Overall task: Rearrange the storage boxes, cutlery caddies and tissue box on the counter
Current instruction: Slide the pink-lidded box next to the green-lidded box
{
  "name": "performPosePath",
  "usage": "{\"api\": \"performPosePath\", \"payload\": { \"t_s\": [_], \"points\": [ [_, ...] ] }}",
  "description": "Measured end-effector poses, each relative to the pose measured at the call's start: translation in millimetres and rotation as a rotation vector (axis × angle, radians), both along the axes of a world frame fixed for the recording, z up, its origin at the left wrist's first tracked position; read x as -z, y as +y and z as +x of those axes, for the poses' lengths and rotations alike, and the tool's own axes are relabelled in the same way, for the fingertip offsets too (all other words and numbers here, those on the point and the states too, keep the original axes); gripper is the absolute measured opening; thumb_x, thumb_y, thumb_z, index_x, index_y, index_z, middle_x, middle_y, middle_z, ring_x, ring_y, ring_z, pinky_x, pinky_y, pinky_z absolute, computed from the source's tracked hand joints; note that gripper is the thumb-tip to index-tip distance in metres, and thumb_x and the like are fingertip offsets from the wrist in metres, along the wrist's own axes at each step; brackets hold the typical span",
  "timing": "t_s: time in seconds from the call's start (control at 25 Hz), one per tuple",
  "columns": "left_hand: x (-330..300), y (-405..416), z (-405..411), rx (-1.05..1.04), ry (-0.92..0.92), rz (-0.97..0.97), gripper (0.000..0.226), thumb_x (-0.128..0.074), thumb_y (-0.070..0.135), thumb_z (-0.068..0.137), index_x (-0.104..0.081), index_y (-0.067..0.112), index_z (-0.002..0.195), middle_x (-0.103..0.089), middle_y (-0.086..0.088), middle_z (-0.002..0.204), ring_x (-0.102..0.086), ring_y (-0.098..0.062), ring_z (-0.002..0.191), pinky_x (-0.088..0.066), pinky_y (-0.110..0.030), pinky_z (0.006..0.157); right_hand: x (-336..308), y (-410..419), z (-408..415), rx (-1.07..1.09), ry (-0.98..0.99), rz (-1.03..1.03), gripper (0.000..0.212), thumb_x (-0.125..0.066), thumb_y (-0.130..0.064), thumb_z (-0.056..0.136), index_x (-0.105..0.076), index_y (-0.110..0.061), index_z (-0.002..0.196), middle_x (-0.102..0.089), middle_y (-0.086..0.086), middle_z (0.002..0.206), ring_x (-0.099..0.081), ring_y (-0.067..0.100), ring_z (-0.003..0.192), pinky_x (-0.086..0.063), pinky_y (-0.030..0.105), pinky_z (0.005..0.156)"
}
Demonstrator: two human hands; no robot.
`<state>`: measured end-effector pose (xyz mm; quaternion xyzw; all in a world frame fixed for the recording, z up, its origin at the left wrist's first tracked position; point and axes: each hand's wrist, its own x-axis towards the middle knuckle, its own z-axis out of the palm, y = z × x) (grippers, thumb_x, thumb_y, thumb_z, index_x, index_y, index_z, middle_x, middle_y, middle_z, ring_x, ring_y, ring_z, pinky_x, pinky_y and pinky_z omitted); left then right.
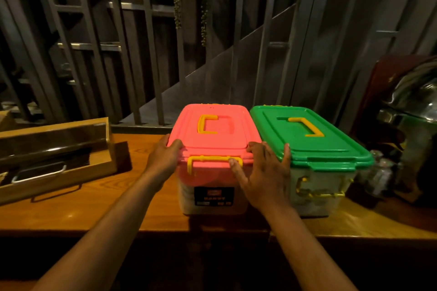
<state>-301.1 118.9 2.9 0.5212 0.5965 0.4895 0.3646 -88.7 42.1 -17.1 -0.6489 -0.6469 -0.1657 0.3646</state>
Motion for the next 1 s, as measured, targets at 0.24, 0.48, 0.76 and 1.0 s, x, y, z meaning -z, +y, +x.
{"api": "performPosePath", "payload": {
  "t_s": [0.24, 0.48, 0.76, 1.0],
  "points": [
    [2.3, 2.6, 3.4, -0.034, 0.069, 0.002, 0.042, -0.042, 0.033, 0.094, -0.052, 0.016, 0.132, -0.059, -0.011, 0.124, -0.058, -0.030, 0.105, -0.048, -0.038, 0.072, 3.0, 3.0, 2.3, 0.020, -0.032, -0.001, 0.051, -0.034, -0.066, 0.089, -0.049, -0.022, 0.110, -0.064, 0.001, 0.110, -0.056, 0.025, 0.117, -0.013, 0.055, 0.114],
    [4.4, -4.9, 5.6, -0.154, 0.239, 0.082, 0.047, -0.031, 0.035, 0.096, -0.057, 0.010, 0.127, -0.061, -0.019, 0.124, -0.057, -0.036, 0.109, -0.048, -0.046, 0.085, 4.4, 2.8, 3.8, 0.019, -0.051, -0.003, 0.052, -0.032, -0.065, 0.091, -0.050, -0.020, 0.111, -0.062, 0.001, 0.112, -0.056, 0.026, 0.116, -0.016, 0.055, 0.113],
    [24.5, -73.8, -14.5, -0.052, 0.748, 0.324, 0.053, -0.039, 0.045, 0.098, -0.027, 0.034, 0.148, -0.070, -0.009, 0.112, -0.066, -0.033, 0.091, -0.053, -0.040, 0.066, 5.5, 2.4, 4.5, 0.014, -0.058, -0.003, 0.052, -0.035, -0.057, 0.092, -0.056, -0.018, 0.119, -0.058, 0.005, 0.132, -0.051, 0.029, 0.125, -0.014, 0.058, 0.114],
    [20.7, -121.0, -82.8, -0.090, 1.085, 0.369, 0.053, -0.051, 0.045, 0.093, -0.041, 0.031, 0.144, -0.051, -0.002, 0.145, -0.041, -0.024, 0.136, -0.040, -0.041, 0.104, 8.4, -36.6, -69.2, -0.032, 0.026, 0.005, 0.050, -0.043, -0.045, 0.086, -0.054, -0.027, 0.132, -0.045, 0.004, 0.149, -0.033, 0.031, 0.141, -0.021, 0.061, 0.113]
  ]
}}
